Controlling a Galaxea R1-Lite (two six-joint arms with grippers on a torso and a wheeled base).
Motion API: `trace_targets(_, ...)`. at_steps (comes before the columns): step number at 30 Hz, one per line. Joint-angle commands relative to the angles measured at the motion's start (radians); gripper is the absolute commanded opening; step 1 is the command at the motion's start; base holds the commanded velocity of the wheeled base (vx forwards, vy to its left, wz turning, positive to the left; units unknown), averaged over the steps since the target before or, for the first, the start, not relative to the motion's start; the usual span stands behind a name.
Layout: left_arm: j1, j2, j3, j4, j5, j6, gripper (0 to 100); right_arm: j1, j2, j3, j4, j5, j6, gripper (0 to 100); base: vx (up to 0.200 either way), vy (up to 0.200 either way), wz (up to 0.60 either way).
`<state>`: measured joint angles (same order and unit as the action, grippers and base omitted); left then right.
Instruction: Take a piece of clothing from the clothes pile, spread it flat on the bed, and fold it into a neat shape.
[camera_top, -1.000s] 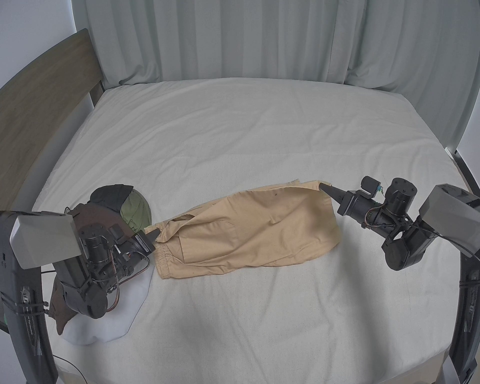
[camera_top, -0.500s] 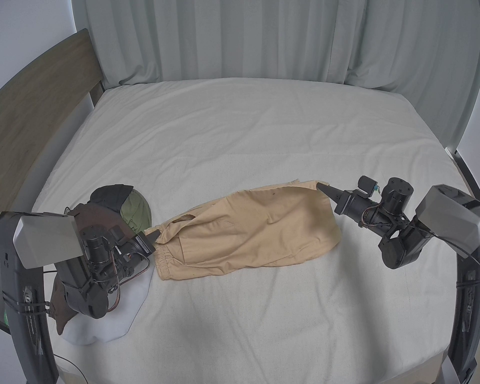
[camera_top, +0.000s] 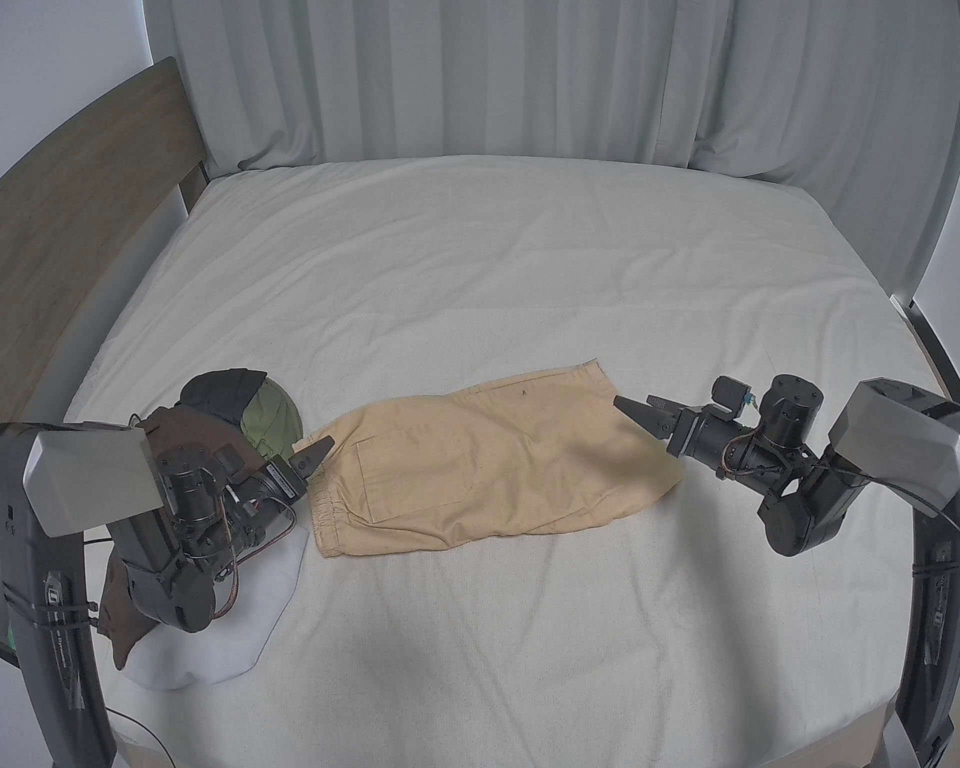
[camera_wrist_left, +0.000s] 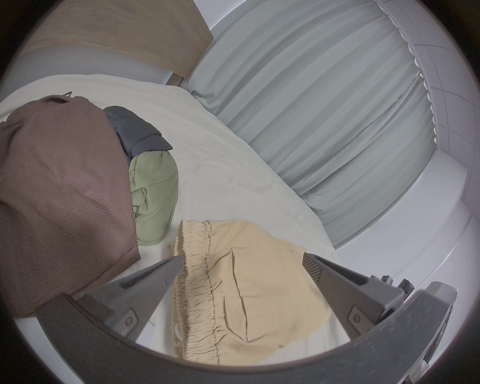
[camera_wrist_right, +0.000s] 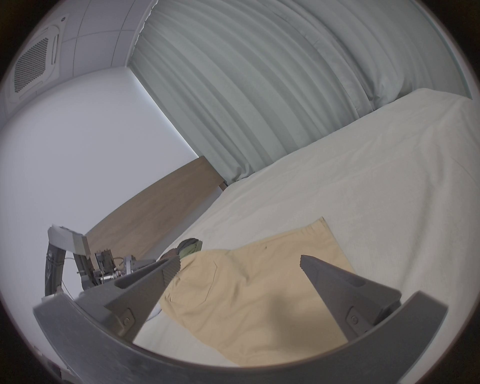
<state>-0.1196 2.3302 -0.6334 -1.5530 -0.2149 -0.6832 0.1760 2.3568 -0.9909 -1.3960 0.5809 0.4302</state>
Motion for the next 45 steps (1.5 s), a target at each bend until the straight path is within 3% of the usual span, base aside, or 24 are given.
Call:
trace_targets(1, 0.001, -0.019, -0.002, -0.001, 0.003, -0.001, 100, 0.005, -0.019, 0.049, -0.005, 0.001, -0.021, 100, 0.0, 0.0, 0.0)
trace_targets(23, -0.012, -0.183, 0.06, -0.001, -0.011, -0.006, 100, 0.088, -0.025, 0.196, -0.014, -0.027, -0.031, 100, 0.0, 0.0, 0.0)
trace_targets(45, -0.061, -0.338, 0.113, 0.001, -0.038, -0.007, 100, 0.112, 0.047, 0.302, -0.08, -0.03, -0.03, 100, 0.0, 0.0, 0.0)
